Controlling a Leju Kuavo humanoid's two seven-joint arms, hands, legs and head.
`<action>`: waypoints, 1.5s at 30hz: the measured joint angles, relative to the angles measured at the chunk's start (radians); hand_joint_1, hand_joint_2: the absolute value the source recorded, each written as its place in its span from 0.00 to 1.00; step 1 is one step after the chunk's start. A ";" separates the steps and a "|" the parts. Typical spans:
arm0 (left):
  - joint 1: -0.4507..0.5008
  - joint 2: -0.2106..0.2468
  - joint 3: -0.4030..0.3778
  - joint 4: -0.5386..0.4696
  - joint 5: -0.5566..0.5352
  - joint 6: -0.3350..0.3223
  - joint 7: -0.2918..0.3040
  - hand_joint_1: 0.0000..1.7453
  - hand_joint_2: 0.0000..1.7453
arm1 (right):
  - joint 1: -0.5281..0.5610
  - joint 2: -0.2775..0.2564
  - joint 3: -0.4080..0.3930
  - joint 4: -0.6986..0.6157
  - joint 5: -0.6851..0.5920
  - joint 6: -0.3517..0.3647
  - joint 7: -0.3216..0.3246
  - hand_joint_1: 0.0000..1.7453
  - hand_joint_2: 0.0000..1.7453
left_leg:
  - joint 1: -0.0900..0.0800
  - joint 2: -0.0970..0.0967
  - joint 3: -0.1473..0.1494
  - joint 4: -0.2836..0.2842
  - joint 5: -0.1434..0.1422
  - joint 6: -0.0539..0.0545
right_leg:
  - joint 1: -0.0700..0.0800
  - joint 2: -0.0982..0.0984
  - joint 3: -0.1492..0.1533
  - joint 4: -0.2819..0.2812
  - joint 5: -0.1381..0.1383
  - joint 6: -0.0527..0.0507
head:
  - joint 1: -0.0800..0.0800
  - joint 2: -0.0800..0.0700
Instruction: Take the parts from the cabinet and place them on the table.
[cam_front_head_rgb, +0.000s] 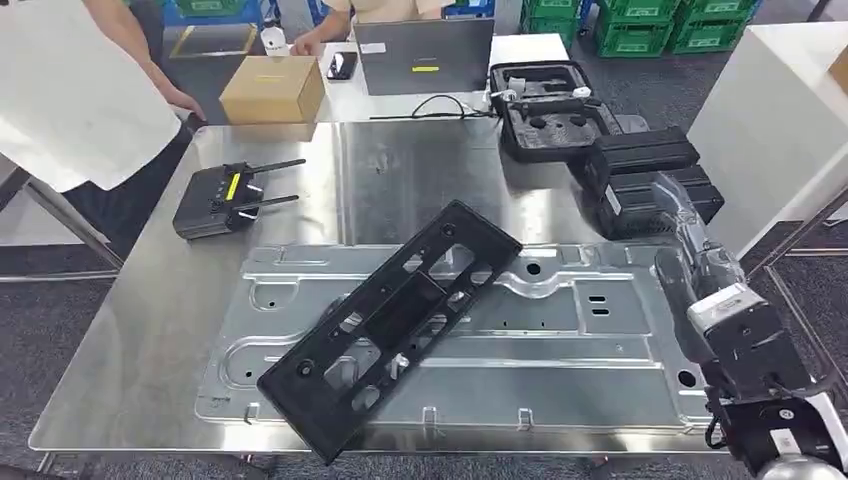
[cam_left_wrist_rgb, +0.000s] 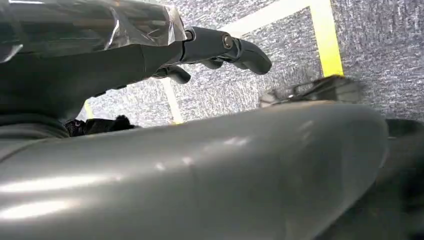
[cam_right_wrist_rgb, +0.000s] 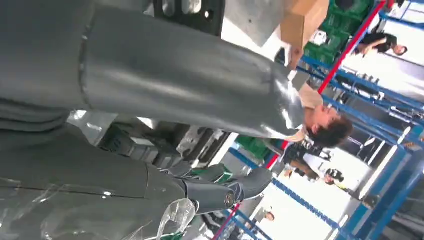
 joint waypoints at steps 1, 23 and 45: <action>0.000 0.000 0.000 0.000 0.000 0.000 -0.001 0.00 0.00 | 0.012 0.000 -0.005 -0.006 0.002 0.000 -0.001 0.00 0.00 | -0.001 0.000 0.008 -0.017 0.018 0.004 | 0.002 0.000 0.000 0.000 0.000 0.000 | 0.000 0.000; -0.012 0.020 0.035 0.000 0.029 0.014 0.000 0.00 0.00 | 0.319 0.017 -0.088 -0.093 0.095 -0.042 -0.040 0.00 0.00 | -0.012 0.002 0.150 -0.351 0.174 0.020 | -0.008 0.005 0.019 0.010 -0.025 0.032 | 0.000 0.000; -0.013 0.025 0.058 0.000 0.027 0.029 0.038 0.00 0.00 | 0.363 0.032 -0.120 -0.122 0.122 -0.036 -0.024 0.00 0.00 | -0.016 0.008 0.153 -0.361 0.176 0.058 | 0.001 0.001 -0.128 0.301 -0.170 0.038 | 0.001 0.000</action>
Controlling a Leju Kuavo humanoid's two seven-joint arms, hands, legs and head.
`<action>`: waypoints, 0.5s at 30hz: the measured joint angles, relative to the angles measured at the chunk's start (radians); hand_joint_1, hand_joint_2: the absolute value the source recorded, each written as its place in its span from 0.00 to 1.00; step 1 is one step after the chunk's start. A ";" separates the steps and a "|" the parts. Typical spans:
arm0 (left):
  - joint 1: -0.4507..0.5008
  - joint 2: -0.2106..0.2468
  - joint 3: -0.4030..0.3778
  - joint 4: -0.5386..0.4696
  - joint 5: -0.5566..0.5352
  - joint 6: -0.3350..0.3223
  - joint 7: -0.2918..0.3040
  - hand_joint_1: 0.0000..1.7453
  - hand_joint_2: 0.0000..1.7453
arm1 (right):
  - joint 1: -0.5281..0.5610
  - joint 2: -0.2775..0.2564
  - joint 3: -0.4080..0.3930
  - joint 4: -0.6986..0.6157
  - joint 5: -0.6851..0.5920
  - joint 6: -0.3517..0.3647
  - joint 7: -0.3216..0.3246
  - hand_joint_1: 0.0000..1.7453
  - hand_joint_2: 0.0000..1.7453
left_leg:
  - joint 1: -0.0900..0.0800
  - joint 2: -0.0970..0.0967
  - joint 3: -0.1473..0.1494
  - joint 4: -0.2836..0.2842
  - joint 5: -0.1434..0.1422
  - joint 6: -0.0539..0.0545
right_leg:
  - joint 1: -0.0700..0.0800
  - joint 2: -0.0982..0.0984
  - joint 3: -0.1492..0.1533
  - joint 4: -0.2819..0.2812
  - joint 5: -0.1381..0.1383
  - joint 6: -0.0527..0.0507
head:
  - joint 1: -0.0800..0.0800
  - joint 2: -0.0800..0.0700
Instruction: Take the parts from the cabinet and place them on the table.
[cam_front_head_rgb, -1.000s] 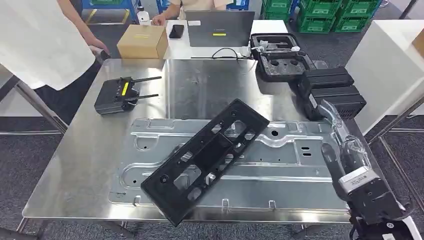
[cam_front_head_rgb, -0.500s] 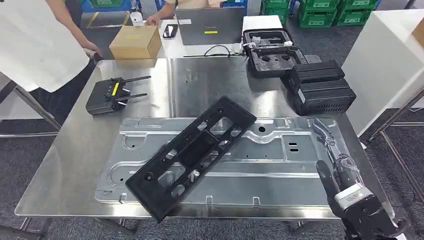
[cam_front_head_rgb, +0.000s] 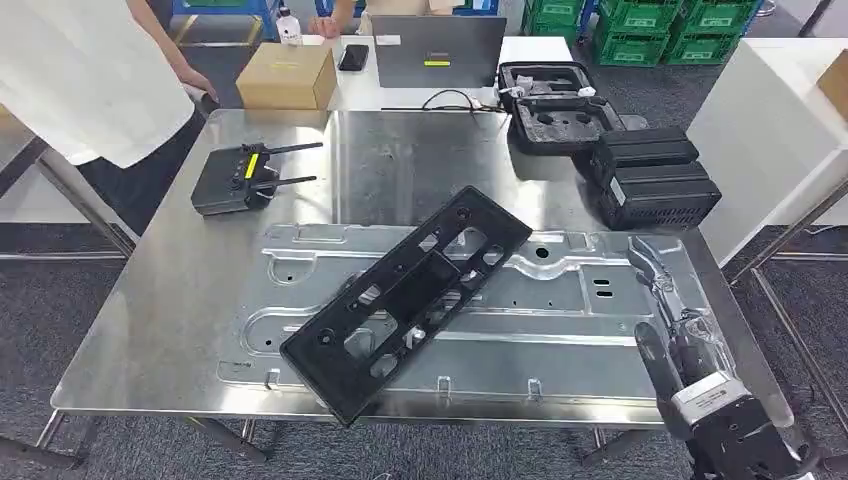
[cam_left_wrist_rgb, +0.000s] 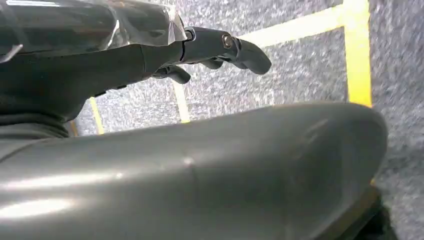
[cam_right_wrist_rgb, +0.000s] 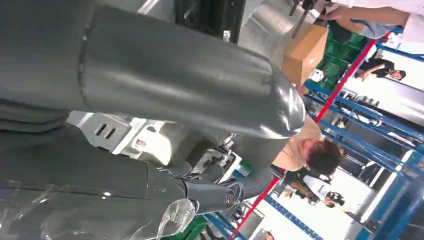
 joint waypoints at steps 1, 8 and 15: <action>0.001 0.000 0.001 0.000 -0.002 0.000 -0.001 0.00 0.00 | 0.004 0.001 0.000 -0.002 0.001 -0.002 0.002 0.00 0.00 | 0.000 0.000 -0.005 0.000 0.004 -0.001 | 0.000 0.000 -0.008 0.032 -0.005 0.002 | 0.000 0.000; -0.003 0.002 0.016 0.000 0.001 0.000 -0.002 0.00 0.00 | 0.011 0.011 0.000 -0.003 -0.012 -0.022 -0.013 0.00 0.00 | -0.004 -0.001 -0.025 0.016 0.020 -0.030 | -0.001 0.003 0.172 -0.299 0.129 -0.011 | 0.000 0.000; -0.001 0.004 0.019 0.000 0.006 -0.001 -0.003 0.00 0.00 | 0.014 0.018 -0.013 -0.004 -0.077 -0.057 -0.032 0.00 0.00 | 0.009 -0.003 -0.135 0.301 -0.162 -0.063 | 0.000 0.017 0.132 -0.302 0.167 -0.048 | 0.000 0.000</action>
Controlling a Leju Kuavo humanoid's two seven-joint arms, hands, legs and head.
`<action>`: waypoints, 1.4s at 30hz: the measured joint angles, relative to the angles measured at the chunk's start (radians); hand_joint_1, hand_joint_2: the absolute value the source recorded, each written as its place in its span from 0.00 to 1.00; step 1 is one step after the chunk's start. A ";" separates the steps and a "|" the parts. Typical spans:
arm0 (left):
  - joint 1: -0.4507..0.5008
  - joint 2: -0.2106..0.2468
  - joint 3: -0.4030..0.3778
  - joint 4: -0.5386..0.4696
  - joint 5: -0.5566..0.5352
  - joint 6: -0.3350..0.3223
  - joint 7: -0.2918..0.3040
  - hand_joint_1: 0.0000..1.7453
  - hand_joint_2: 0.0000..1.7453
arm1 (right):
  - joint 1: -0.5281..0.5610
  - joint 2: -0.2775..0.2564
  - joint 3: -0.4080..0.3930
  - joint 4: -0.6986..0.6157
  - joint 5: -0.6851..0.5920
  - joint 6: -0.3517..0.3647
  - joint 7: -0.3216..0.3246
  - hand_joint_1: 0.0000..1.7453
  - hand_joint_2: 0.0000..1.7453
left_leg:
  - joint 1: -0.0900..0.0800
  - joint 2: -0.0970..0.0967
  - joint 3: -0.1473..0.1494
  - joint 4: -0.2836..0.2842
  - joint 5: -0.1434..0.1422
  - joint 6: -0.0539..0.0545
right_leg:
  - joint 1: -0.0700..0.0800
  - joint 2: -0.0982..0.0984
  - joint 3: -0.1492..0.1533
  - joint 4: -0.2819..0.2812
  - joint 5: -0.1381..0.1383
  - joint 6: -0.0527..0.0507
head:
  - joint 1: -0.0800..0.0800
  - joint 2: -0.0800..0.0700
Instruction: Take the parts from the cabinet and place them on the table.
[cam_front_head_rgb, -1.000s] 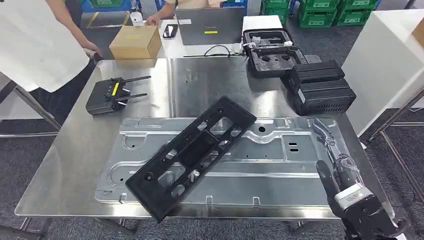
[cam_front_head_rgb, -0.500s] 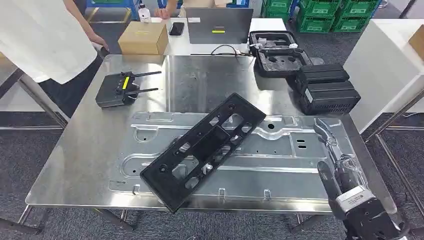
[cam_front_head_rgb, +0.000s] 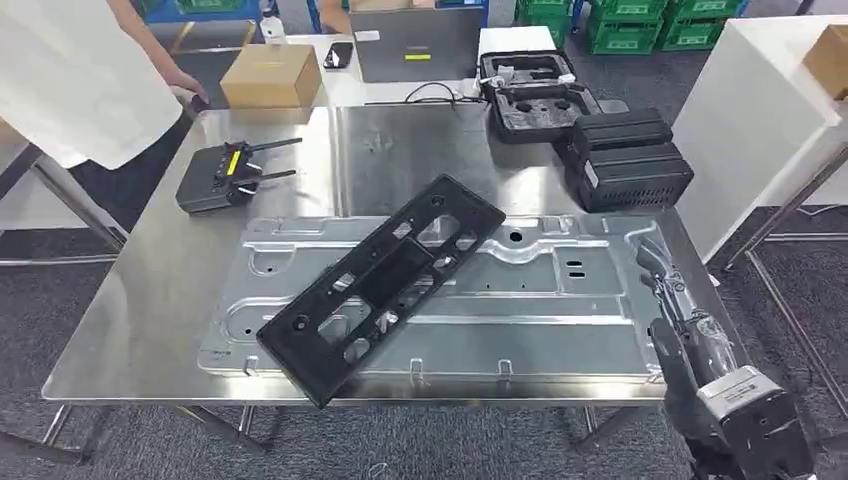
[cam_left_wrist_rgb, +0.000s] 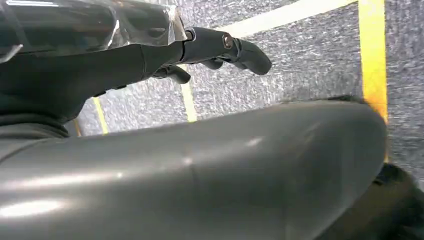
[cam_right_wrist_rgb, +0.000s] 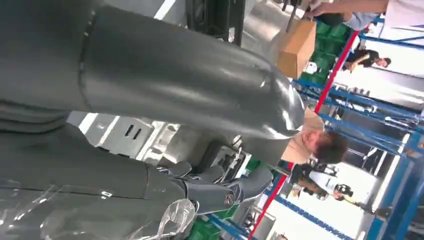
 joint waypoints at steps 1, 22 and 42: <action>0.000 0.000 0.001 0.000 0.002 0.000 0.000 0.00 0.00 | 0.000 0.000 -0.002 0.000 -0.005 0.000 0.000 0.00 0.00 | 0.000 0.000 -0.013 0.047 -0.014 0.000 | 0.000 0.006 -0.008 0.000 0.006 0.001 | 0.000 0.000; -0.003 0.009 0.016 0.000 0.006 0.005 -0.014 0.00 0.00 | -0.006 0.014 -0.012 0.003 0.009 0.019 -0.019 0.00 0.00 | -0.026 0.009 0.108 -0.303 0.196 0.059 | 0.010 -0.028 0.088 -0.023 -0.048 0.043 | 0.001 0.000; -0.001 0.004 0.023 0.000 -0.032 0.002 -0.015 0.00 0.00 | 0.240 0.018 0.038 0.272 -0.019 -0.119 -0.096 0.00 1.00 | 0.000 -0.025 0.231 -0.327 0.095 0.016 | -0.005 -0.023 -0.052 -0.035 0.096 0.051 | 0.001 0.000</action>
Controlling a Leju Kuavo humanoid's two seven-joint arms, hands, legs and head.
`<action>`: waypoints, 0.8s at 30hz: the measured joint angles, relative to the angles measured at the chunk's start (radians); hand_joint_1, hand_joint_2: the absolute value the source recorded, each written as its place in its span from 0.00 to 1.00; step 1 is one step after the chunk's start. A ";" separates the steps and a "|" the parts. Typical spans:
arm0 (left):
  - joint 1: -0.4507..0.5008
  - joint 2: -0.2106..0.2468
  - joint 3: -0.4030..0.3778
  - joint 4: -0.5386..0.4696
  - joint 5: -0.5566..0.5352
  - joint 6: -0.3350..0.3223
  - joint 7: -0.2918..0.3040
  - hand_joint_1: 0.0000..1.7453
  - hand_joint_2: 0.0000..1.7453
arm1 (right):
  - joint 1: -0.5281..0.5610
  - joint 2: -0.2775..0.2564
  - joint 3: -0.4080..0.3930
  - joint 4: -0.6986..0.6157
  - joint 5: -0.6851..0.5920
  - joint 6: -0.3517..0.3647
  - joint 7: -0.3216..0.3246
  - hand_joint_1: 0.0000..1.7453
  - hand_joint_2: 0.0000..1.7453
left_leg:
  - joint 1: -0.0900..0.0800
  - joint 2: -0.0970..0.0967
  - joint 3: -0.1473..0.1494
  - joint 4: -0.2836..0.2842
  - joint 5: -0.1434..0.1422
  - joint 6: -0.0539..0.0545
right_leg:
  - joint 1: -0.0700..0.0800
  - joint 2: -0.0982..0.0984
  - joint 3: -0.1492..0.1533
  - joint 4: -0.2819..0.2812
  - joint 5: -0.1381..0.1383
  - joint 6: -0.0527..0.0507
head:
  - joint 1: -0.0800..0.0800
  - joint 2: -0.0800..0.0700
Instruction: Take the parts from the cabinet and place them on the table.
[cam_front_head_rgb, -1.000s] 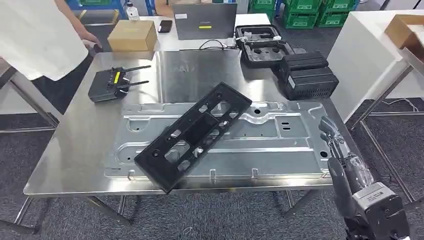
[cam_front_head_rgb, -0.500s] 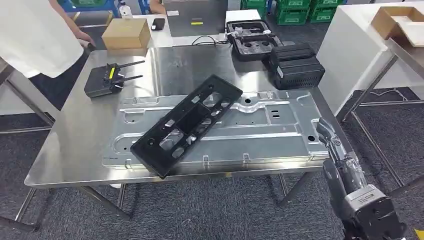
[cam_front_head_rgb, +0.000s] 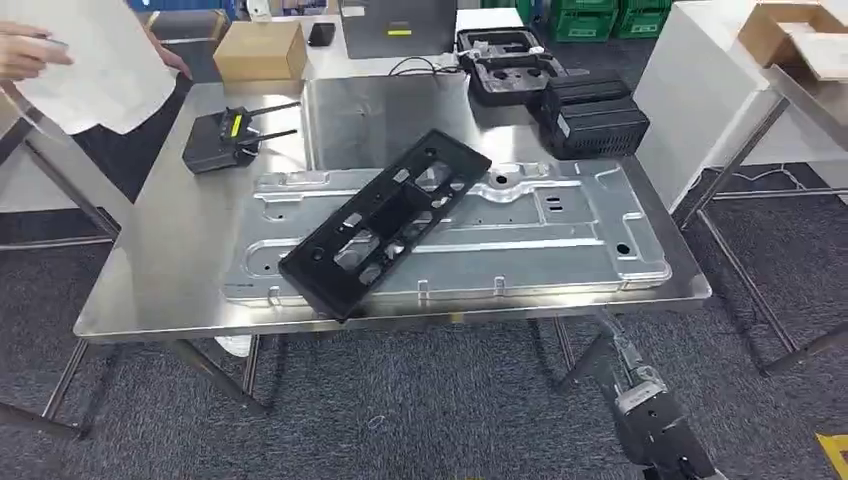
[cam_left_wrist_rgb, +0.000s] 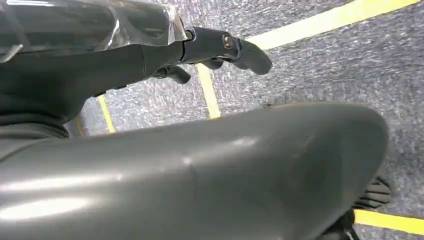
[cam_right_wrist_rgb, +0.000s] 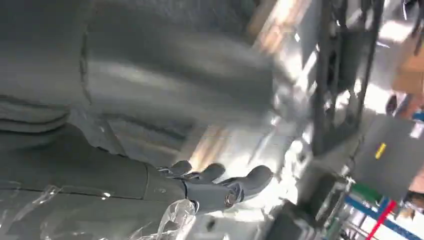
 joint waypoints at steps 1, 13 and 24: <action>0.001 -0.002 0.000 0.000 -0.001 0.000 0.000 0.00 0.00 | 0.015 0.000 0.006 0.032 -0.035 -0.006 -0.024 0.00 1.00 | 0.000 0.001 -0.005 -0.004 0.008 0.012 | -0.001 0.002 0.001 -0.006 0.009 0.008 | -0.001 0.000; 0.001 -0.022 0.000 0.000 -0.005 0.005 0.007 0.00 0.00 | -0.017 0.017 0.264 0.474 -0.144 0.010 -0.013 0.00 0.00 | -0.032 0.021 -0.115 0.000 0.115 0.043 | 0.014 -0.003 0.154 -0.019 -0.137 -0.019 | 0.000 0.000; 0.003 -0.031 -0.001 0.000 0.001 0.004 0.016 0.00 0.00 | -0.112 0.101 0.528 0.870 -0.174 0.133 -0.006 0.00 0.00 | 0.002 0.021 -0.180 0.296 -0.041 -0.017 | 0.005 -0.006 0.045 -0.021 -0.042 -0.047 | 0.000 0.000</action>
